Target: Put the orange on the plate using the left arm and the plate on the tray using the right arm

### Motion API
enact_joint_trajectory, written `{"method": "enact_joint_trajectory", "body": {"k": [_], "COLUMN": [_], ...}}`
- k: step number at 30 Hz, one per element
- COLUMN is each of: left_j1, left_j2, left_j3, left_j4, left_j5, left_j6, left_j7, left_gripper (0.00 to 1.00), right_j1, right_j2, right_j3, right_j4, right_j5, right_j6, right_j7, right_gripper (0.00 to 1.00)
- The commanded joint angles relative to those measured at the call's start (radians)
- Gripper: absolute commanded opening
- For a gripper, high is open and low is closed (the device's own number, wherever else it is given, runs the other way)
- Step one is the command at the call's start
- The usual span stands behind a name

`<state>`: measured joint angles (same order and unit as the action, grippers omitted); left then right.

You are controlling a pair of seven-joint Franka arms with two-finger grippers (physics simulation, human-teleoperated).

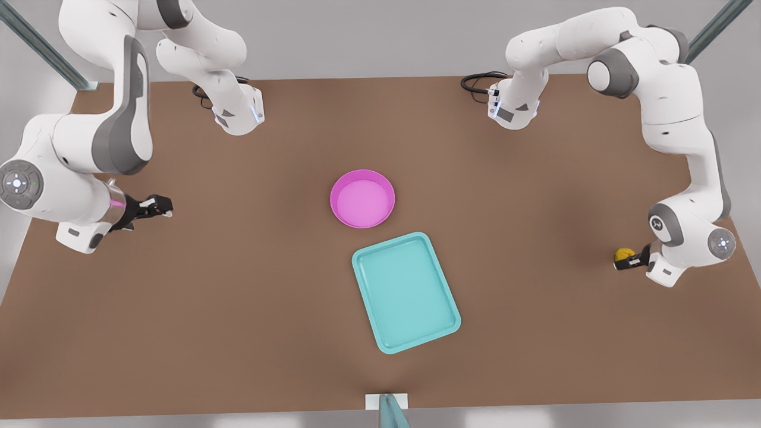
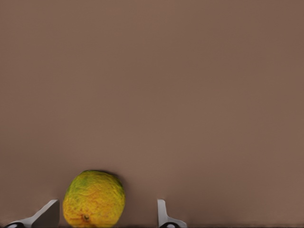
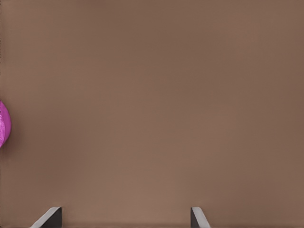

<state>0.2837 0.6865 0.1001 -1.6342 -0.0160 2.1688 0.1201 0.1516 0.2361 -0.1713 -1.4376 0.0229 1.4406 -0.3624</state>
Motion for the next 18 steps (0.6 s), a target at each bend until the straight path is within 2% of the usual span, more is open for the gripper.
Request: {"method": "enact_joint_trajectory", "body": {"k": [1,6,18], "left_j1": [0.002,0.051,0.026], "left_j2": [-0.007,-0.005,0.044], "left_j3": [0.001,0.006,0.006], "left_j4": [-0.019,-0.019,-0.035], "left_j5": [0.001,0.001,-0.002], "left_j6": [0.022,0.019,0.037], "left_j7": [0.044,0.135,0.124], "left_gripper": [1.00,1.00,1.00], "right_j1": [0.000,-0.010,-0.009], "right_j2": [0.005,0.022,0.032], "right_j3": [0.000,0.000,0.000], "right_j4": [0.002,0.003,0.020], "right_j5": [0.017,0.040,0.043], "right_j6": [-0.009,-0.008,-0.003], "right_j7": [0.007,0.008,0.008], "right_gripper": [1.00,1.00,1.00]}}
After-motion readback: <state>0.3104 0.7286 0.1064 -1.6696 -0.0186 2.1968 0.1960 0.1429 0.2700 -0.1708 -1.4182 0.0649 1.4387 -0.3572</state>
